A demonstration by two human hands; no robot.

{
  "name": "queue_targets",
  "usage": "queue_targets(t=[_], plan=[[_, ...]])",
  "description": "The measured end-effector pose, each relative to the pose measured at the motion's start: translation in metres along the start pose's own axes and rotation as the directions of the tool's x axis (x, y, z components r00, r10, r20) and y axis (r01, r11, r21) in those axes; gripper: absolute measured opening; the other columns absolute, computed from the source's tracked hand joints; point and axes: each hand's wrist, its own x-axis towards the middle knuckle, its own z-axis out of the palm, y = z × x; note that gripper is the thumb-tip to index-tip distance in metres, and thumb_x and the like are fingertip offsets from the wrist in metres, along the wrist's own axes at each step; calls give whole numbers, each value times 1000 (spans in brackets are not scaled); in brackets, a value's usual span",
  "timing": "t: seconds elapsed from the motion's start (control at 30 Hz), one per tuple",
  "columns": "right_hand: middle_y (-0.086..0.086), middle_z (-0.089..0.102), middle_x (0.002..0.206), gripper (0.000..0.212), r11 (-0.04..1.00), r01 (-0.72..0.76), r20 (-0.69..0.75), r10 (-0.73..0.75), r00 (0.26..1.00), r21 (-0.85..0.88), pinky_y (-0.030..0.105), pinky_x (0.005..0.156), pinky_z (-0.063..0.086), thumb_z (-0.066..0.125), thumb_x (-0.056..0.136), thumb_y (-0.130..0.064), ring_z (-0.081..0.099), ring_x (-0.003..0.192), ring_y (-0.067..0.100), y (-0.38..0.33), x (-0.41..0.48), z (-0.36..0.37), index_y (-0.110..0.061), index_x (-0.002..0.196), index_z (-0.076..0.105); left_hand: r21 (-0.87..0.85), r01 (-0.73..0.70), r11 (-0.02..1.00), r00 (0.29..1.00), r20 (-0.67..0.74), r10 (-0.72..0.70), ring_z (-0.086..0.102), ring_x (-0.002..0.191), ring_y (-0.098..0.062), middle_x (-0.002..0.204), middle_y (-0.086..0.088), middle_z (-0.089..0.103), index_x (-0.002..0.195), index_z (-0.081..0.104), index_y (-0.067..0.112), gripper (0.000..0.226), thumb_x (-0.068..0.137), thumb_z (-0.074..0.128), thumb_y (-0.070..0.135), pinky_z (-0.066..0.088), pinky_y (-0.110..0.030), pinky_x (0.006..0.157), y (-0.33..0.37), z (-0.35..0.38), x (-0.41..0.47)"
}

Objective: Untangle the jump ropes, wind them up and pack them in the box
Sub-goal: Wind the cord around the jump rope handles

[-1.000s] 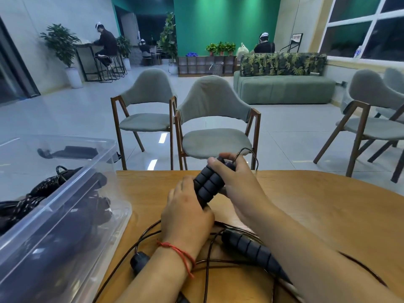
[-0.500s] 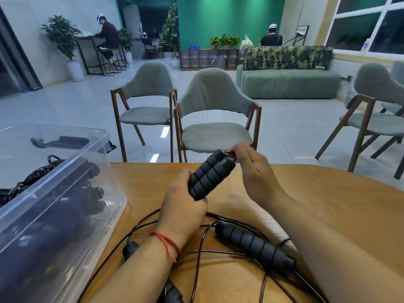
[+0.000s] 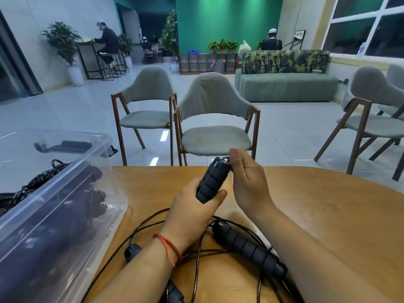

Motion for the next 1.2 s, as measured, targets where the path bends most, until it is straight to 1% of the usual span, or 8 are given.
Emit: queue_targets(t=[0.1,0.23,0.43,0.53,0.7,0.8,0.93,1.2], plan=[[-15,59,76,34,996,51,38,-49,998,-66,20,63,42,39,115,-41,57,73,12,7,-2,-3,-29,89,57,-287,56,956,998,-19,-64,66,75,-16,78,3,64,99,65,24,28,92,74,50,58,-32,70,0,-4,4],[-11,57,72,27,952,148,184,-100,978,-269,27,59,40,40,114,-43,57,68,11,28,-10,0,-37,92,53,-693,94,715,989,-16,-145,75,110,-28,110,-12,78,117,66,10,38,91,68,37,60,-49,92,7,-11,10],[-10,58,72,23,863,324,394,-163,905,-387,23,60,42,43,112,-46,57,69,10,35,-18,7,-39,91,50,-944,55,325,953,-48,-300,70,122,-33,124,-18,75,128,59,26,24,104,57,30,48,-57,111,13,-19,17],[-13,57,70,22,847,353,431,-166,887,-399,21,58,39,42,112,-49,56,68,8,38,-20,10,-41,92,49,-966,81,245,940,-8,-340,72,118,-35,115,-14,77,128,57,28,23,106,57,32,49,-60,109,10,-23,20],[-14,56,67,29,851,318,461,-102,881,-418,16,57,32,45,109,-56,57,68,7,32,-13,6,-42,84,53,-929,97,358,931,-42,-363,73,92,-22,87,-2,68,115,63,18,22,99,68,33,55,-61,99,-1,-23,22],[-12,58,66,39,843,263,478,-9,878,-468,19,59,33,50,103,-66,56,67,5,29,-3,-8,-38,76,57,-832,106,545,908,-142,-393,73,89,-20,89,-3,66,113,63,16,30,96,72,40,60,-56,91,-10,-22,25],[-16,58,67,32,739,394,601,18,799,-546,15,59,32,58,99,-65,56,68,4,15,14,-33,-39,82,63,-650,172,740,896,-209,-392,73,84,-18,89,-2,67,121,60,23,44,92,75,52,63,-47,79,-16,-18,25],[-22,43,67,20,791,442,437,-249,864,-424,16,59,34,68,102,-44,47,63,5,24,-29,-40,-30,88,65,-229,268,936,927,-202,-315,71,82,-20,94,-2,68,127,45,37,54,90,62,72,63,-43,65,-11,-16,17]])
